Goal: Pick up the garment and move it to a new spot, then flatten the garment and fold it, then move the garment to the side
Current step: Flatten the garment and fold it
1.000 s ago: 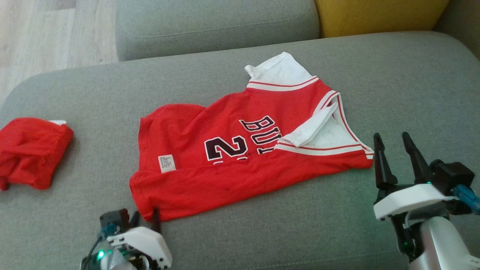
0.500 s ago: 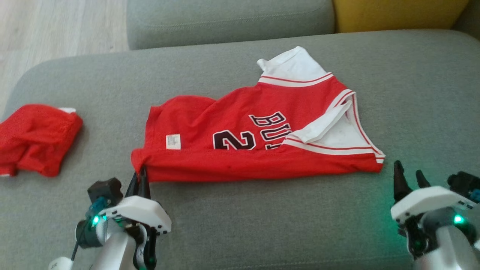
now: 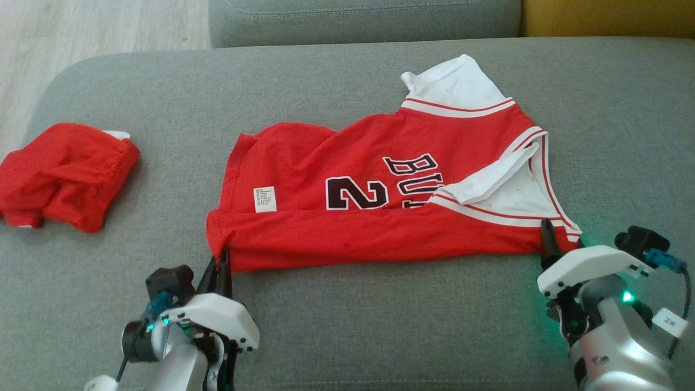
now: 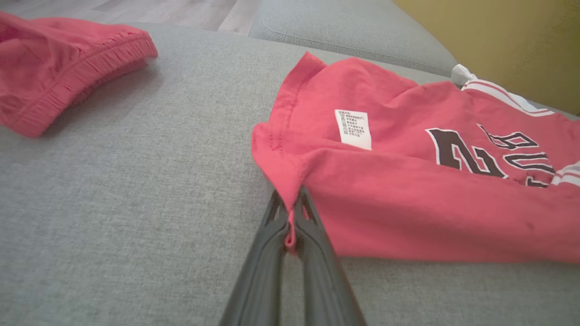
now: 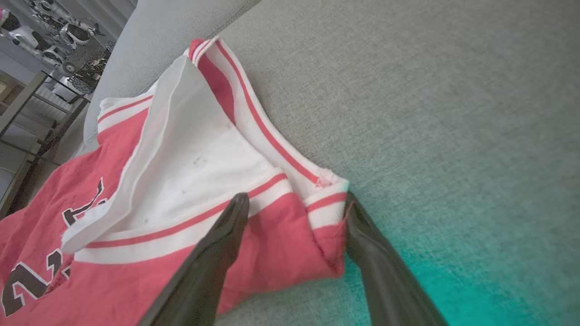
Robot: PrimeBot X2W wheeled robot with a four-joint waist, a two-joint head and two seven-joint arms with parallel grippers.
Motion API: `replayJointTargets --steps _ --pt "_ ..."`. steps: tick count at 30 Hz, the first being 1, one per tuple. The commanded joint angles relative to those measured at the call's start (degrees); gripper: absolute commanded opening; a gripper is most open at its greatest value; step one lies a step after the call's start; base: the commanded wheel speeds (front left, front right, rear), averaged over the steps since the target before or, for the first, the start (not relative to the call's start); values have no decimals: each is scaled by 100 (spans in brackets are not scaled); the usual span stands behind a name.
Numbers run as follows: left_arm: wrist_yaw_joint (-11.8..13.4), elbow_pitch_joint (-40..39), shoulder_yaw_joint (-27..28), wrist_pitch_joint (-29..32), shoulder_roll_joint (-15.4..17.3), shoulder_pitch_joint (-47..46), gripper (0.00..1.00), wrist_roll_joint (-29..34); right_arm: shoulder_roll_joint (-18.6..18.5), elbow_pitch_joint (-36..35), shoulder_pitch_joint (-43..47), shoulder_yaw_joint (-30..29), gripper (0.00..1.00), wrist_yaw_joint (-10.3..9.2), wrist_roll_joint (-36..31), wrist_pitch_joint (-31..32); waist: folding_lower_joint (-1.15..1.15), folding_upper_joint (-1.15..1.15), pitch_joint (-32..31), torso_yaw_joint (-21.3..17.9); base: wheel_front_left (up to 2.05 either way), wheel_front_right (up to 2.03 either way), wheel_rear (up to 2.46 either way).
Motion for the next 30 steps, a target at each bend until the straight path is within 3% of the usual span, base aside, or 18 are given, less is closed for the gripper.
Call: replayJointTargets --steps 1,2,3,4,13,30 --pt "-18 -111 168 -75 42 -217 0 22 -7 67 -227 163 100 -5 -40 -92 0 0 7 2 0 0 0" --pt "-19 -81 155 -75 40 -222 0 25 -7 135 -275 216 100 -5 -50 -105 0 0 8 1 0 0 0" --pt "-19 -43 141 -75 39 -228 0 33 -7 199 -316 252 37 -5 -40 -115 0 0 5 -1 0 0 0" --pt "-20 -10 135 -75 38 -238 0 39 -7 245 -353 277 0 -5 -39 -147 0 0 2 -7 0 0 0" --pt "-46 332 108 -75 177 -298 0 143 -6 306 -338 262 0 -5 151 -558 0 0 -240 -221 0 0 0" --pt "-190 732 -108 -75 257 142 0 237 -6 -209 970 472 0 -5 676 -923 0 0 -691 -458 0 0 0"
